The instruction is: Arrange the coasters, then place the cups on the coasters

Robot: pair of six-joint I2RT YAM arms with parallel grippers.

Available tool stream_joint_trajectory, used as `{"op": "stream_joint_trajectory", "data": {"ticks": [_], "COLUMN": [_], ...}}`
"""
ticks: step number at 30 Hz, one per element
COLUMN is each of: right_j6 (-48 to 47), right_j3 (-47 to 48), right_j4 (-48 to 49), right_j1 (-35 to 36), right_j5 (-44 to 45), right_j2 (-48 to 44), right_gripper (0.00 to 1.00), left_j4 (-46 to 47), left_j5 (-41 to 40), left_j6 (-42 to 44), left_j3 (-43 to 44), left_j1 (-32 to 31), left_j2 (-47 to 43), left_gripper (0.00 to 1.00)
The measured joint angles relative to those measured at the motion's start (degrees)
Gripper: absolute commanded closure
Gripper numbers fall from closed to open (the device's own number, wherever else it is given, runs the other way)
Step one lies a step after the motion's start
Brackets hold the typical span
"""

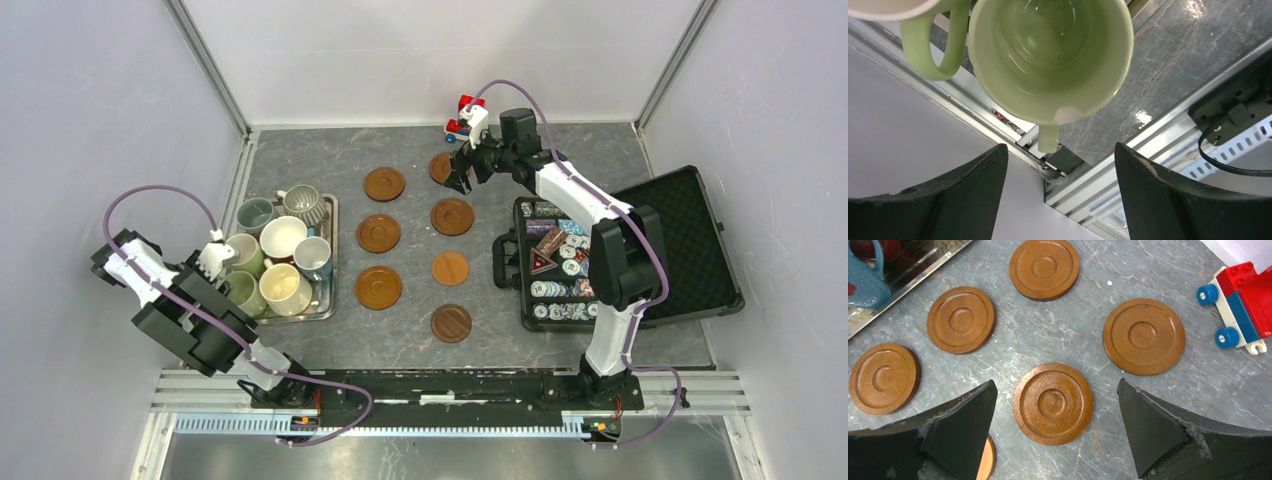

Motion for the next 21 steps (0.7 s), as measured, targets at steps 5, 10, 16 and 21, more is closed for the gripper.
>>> {"op": "stream_joint_trajectory", "data": {"ticks": [5,10,16,21], "right_j6": [-1.0,-2.1,-3.2,-3.8], "right_j3": [0.0,0.0,0.0,-0.4], "right_j4": [-1.0,-1.5,-2.0,-2.3], "right_j1": [-0.8,-1.4,-1.5,-1.5], "right_j5": [1.6,3.1,4.4,5.0], "right_j2": [0.0,0.0,-0.3,-1.0], "right_gripper": [0.02,0.02,0.02,0.02], "left_j4": [4.2,8.5,11.1,12.3], "left_j5": [0.9,2.2,2.3,2.5], "left_j6": [1.4,3.2,3.9,4.0], "left_j3": [-2.7,-5.3,-7.8,-7.9], "left_j1": [0.0,0.0,0.2,0.4], "left_j2": [1.5,3.4,4.9,4.9], "left_gripper": [0.23,0.36,0.5,0.69]}}
